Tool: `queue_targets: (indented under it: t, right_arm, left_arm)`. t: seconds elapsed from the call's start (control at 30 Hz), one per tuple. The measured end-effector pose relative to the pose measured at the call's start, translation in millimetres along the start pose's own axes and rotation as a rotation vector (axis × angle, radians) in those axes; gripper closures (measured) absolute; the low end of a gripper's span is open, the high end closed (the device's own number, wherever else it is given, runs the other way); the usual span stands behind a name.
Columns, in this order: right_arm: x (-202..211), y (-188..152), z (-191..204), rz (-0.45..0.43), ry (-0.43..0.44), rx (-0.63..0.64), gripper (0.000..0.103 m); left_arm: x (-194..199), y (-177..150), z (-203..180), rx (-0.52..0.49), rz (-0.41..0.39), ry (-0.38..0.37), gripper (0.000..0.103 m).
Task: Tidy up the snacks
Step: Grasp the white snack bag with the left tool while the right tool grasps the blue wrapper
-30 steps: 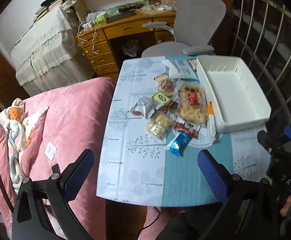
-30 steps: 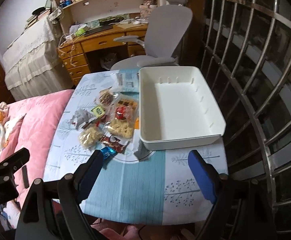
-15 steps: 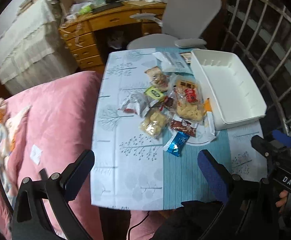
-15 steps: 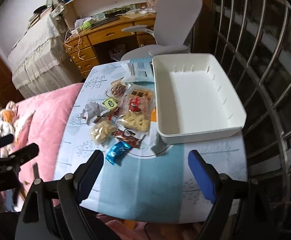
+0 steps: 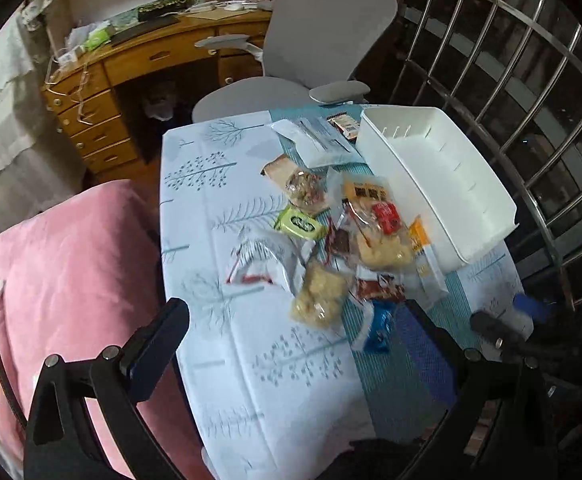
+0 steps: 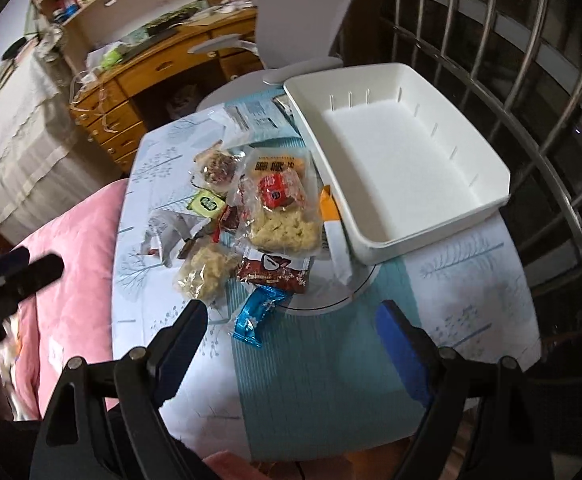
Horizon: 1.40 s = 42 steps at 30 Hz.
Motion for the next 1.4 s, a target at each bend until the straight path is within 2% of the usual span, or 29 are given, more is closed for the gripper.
queue_targets:
  t: [0.13,0.27,0.37,0.5,0.8,0.97,1.03,1.17,1.2,1.23,1.4]
  right_arm:
    - [-23,-2,11,-0.023,-0.032,-0.041,0.016]
    - [-53,-7,18,-0.022,-0.059,-0.092,0.016]
    - [-76,-9,21,-0.005,-0.116,-0.111,0.016]
    - [-110,-14,24,0.050,-0.137,-0.144,0.016]
    - [-151,-24,30,0.141,-0.165,-0.165,0.032]
    - [-159,-22,43,0.147,-0.170,-0.125,0.042]
    - [-162,-21,50,0.154,-0.165,-0.102,0.059]
    - [-163,-18,56,0.164,-0.158,-0.093,0.065]
    - [-163,-18,57,0.167,-0.152,-0.091,0.068]
    - [-164,-18,59,0.173,-0.146,-0.090,0.069]
    - [-158,-14,62,0.198,-0.124,-0.073,0.072]
  left_arm:
    - [-31,20,19,-0.034,-0.003,-0.033,0.001]
    - [-71,35,32,-0.054,0.034,-0.059,0.001]
    - [-103,44,41,-0.046,0.081,-0.071,0.001]
    - [-141,50,46,-0.067,0.137,-0.077,0.001]
    - [-191,54,41,-0.095,0.212,-0.082,0.002]
    - [-205,51,33,-0.116,0.257,-0.125,0.012]
    - [-207,51,31,-0.117,0.253,-0.121,0.015]
    - [-210,49,35,-0.085,0.274,-0.147,0.028]
    - [-210,47,36,-0.064,0.286,-0.177,0.038]
    - [-211,46,37,-0.045,0.295,-0.203,0.042]
    - [-203,44,45,-0.007,0.275,-0.169,0.044]
Point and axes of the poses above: each gripper's, at about its wrist camera, not at the fingertips, and x roughly against the way its jaws point, z to its left, y to its top, the point moved 8 cm from there along -x, roughly the way its jaws point, and after that the axes turned 11 degrees about z, right-handed, at the moved point
